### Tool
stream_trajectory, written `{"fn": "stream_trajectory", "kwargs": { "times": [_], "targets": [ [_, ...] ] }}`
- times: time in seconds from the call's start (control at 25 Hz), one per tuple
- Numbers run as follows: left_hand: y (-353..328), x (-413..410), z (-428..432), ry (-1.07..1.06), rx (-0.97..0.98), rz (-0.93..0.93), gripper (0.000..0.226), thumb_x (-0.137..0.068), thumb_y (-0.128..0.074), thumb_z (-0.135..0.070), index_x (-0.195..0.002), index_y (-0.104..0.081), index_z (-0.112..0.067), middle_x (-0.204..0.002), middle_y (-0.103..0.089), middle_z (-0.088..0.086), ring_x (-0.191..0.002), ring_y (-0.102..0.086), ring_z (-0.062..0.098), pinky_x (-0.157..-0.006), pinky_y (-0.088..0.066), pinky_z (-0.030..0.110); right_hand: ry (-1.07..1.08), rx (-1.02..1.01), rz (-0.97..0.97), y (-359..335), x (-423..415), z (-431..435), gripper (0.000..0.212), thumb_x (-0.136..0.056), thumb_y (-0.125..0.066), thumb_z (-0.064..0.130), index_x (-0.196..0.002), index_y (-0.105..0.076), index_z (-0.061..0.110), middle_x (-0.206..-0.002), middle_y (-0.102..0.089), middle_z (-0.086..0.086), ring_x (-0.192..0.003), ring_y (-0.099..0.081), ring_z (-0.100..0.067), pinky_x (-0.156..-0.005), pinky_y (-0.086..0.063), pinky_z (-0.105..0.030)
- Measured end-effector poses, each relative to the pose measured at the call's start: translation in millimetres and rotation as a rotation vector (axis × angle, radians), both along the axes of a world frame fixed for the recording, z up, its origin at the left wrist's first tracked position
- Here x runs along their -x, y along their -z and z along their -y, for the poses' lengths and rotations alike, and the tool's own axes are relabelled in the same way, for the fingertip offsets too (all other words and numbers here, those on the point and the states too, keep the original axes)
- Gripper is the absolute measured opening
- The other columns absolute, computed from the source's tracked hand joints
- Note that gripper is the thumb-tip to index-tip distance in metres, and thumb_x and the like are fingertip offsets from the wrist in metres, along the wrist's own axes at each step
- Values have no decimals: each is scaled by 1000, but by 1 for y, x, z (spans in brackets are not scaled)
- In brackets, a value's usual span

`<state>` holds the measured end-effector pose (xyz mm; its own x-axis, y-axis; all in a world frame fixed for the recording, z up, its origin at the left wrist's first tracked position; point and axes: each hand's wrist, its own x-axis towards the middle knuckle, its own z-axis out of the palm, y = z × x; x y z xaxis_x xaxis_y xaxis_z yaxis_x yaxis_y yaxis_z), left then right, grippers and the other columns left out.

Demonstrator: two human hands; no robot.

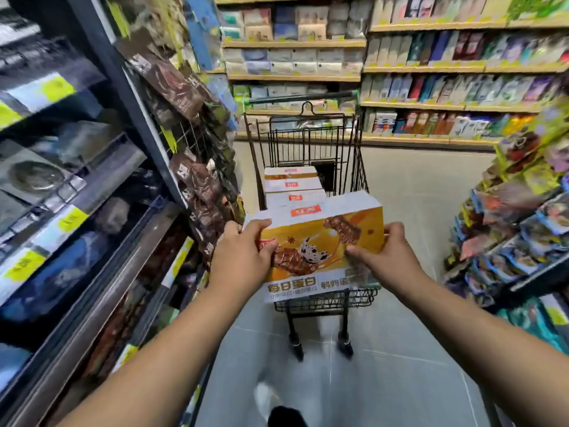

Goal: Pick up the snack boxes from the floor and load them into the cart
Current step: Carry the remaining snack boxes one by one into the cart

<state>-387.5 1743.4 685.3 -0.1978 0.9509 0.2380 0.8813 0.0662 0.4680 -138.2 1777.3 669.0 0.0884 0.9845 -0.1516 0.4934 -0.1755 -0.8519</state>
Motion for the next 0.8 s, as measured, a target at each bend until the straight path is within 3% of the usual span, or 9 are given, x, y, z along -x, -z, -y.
{"fn": "stream_trajectory", "kwargs": {
  "times": [0.2, 0.4, 0.68, 0.8],
  "targets": [
    [66, 14, -94, 52, 66, -5, 40, -88, -65, -35, -127, -57, -31, -106, -46, 11, -95, -54, 37, -84, -45, 40, 142, 89, -42, 71, 22, -80, 59, -79, -77, 35, -113, -34, 14, -116, -59, -11, -106, -59, -29, -93, -49, -50],
    [123, 22, -162, 30, 195, 15, 40, -88, -63, -35, -127, -56, -29, -107, -46, 12, -97, -52, 37, -83, -46, 40, 186, 175, -71, 123, 36, -150, 51, -82, -74, 32, -112, -35, 21, -111, -59, -4, -104, -60, -25, -94, -49, -49],
    [190, 19, -210, -20, 323, -65, 37, -88, -66, -30, -124, -58, -24, -107, -49, 18, -88, -55, 41, -75, -48, 42, 28, 379, -59, 188, 42, -210, 52, -88, -68, 28, -123, -31, 20, -113, -54, 1, -113, -55, -24, -97, -44, -37],
    [219, 17, -218, -42, 410, -81, 35, -87, -69, -24, -121, -61, -17, -107, -48, 22, -82, -55, 42, -69, -44, 39, -46, 429, 13, 220, 40, -225, 55, -89, -67, 24, -128, -31, 12, -112, -53, -1, -114, -54, -28, -90, -41, -31]
  ]
}}
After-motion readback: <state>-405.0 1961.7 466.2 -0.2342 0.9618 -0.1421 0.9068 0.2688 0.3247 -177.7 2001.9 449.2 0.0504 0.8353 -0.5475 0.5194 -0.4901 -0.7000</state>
